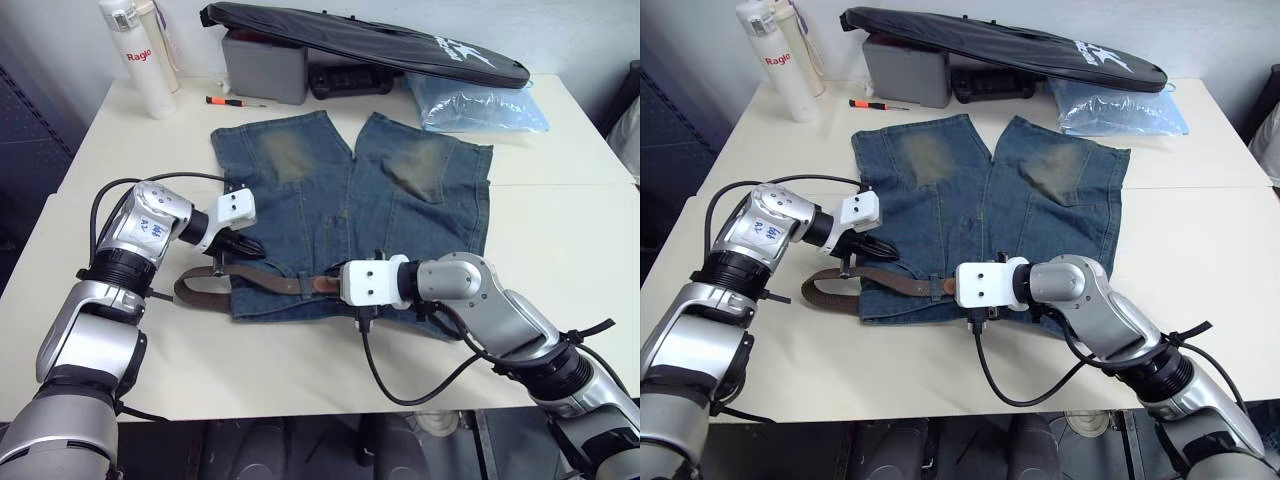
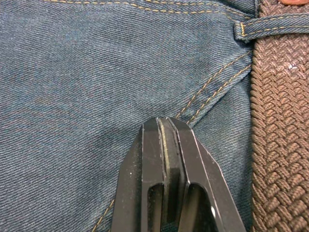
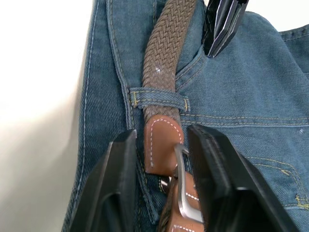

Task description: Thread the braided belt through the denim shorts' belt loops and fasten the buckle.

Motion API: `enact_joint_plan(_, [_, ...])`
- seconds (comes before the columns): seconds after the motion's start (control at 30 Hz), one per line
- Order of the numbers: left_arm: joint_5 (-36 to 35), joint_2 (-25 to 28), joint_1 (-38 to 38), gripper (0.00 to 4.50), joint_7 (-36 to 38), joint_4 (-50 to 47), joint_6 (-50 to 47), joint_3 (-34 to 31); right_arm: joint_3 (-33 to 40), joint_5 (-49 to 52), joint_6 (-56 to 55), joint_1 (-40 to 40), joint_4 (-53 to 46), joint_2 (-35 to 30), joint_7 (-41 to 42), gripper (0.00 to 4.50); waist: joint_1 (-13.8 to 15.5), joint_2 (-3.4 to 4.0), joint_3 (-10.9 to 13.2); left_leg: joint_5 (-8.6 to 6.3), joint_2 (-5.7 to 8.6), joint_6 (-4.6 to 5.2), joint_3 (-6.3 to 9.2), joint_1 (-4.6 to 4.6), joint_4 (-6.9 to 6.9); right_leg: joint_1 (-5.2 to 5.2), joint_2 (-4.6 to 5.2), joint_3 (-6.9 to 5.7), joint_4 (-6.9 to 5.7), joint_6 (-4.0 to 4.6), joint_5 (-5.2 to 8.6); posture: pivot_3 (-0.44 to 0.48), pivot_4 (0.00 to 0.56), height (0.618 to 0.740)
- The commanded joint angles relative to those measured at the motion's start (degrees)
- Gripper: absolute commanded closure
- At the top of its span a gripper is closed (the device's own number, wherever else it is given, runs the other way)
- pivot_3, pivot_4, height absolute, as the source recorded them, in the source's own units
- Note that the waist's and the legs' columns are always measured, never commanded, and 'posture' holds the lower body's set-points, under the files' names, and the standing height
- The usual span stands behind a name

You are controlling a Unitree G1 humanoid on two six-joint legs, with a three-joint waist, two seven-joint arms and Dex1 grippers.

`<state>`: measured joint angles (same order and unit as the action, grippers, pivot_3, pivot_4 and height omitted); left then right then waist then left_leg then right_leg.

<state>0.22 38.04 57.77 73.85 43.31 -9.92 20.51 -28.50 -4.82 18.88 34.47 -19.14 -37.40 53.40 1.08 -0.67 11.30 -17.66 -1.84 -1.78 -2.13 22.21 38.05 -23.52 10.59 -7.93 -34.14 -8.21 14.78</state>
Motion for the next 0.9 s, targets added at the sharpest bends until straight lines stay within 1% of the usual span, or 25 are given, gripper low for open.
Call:
enact_joint_plan(0.03, [2.2,-0.13,-1.21,4.5,0.22,0.93,0.29,-0.21,0.51,-1.59,-2.89,0.32,0.51,1.14,-0.24,2.42,-0.08,0.0,0.0,0.0,0.0,0.0,-0.01,-0.01,0.01,0.0,0.0,0.02,-0.01,0.0,0.0,0.0,0.15,0.74])
enact_joint_plan(0.67, [3.68,-0.3,-1.22,4.5,0.74,2.04,1.25,-1.64,-1.04,-10.03,-11.4,-0.53,7.09,5.2,-1.8,2.42,-1.16,0.0,0.0,0.0,0.0,0.0,-0.06,-0.05,0.06,-0.01,0.0,0.11,-0.12,0.0,0.0,0.0,0.15,0.74])
enact_joint_plan(0.73, [3.85,-0.33,-1.25,4.5,0.88,2.18,1.32,-1.71,-0.72,-10.36,-12.93,-0.66,7.16,5.38,-2.19,2.94,-1.2,0.0,0.0,0.0,0.0,0.0,-0.07,-0.06,0.07,-0.01,0.0,0.12,-0.13,0.0,0.0,0.0,0.15,0.74])
enact_joint_plan(0.77, [3.93,-0.34,-1.26,4.5,0.93,2.24,1.36,-1.75,-0.59,-10.53,-13.68,-0.76,7.12,5.4,-2.27,3.0,-1.21,0.0,0.0,0.0,0.0,0.0,-0.08,-0.07,0.07,-0.01,0.0,0.13,-0.14,0.0,0.0,0.0,0.15,0.74])
enact_joint_plan(0.8, [4.0,-0.36,-1.26,4.5,0.95,2.29,1.37,-1.78,-0.5,-10.74,-14.44,-0.84,7.11,5.39,-2.37,3.53,-1.21,0.0,0.0,0.0,0.0,0.0,-0.08,-0.07,0.07,-0.01,0.0,0.13,-0.15,0.0,0.0,0.0,0.15,0.74])
enact_joint_plan(0.83, [4.04,-0.36,-1.27,4.5,0.96,2.3,1.35,-1.8,-0.42,-10.94,-15.07,-0.89,7.13,5.38,-2.54,3.9,-1.21,0.0,0.0,0.0,0.0,0.0,-0.08,-0.07,0.07,-0.01,0.0,0.14,-0.15,0.0,0.0,0.0,0.15,0.74])
enact_joint_plan(0.87, [4.1,-0.41,-1.24,4.5,0.95,2.38,1.36,-1.79,-0.32,-11.11,-15.72,-0.88,7.27,5.33,-2.71,4.21,-1.21,0.0,0.0,0.0,0.0,0.0,-0.09,-0.07,0.07,-0.01,0.0,0.14,-0.14,0.0,0.0,0.0,0.15,0.74])
enact_joint_plan(0.9, [4.15,-0.45,-1.22,4.5,0.94,2.43,1.37,-1.76,-0.22,-11.24,-16.31,-0.87,7.39,5.26,-2.85,4.38,-1.22,0.0,0.0,0.0,0.0,0.01,-0.09,-0.08,0.07,-0.01,0.0,0.14,-0.15,0.0,0.0,0.0,0.15,0.74])
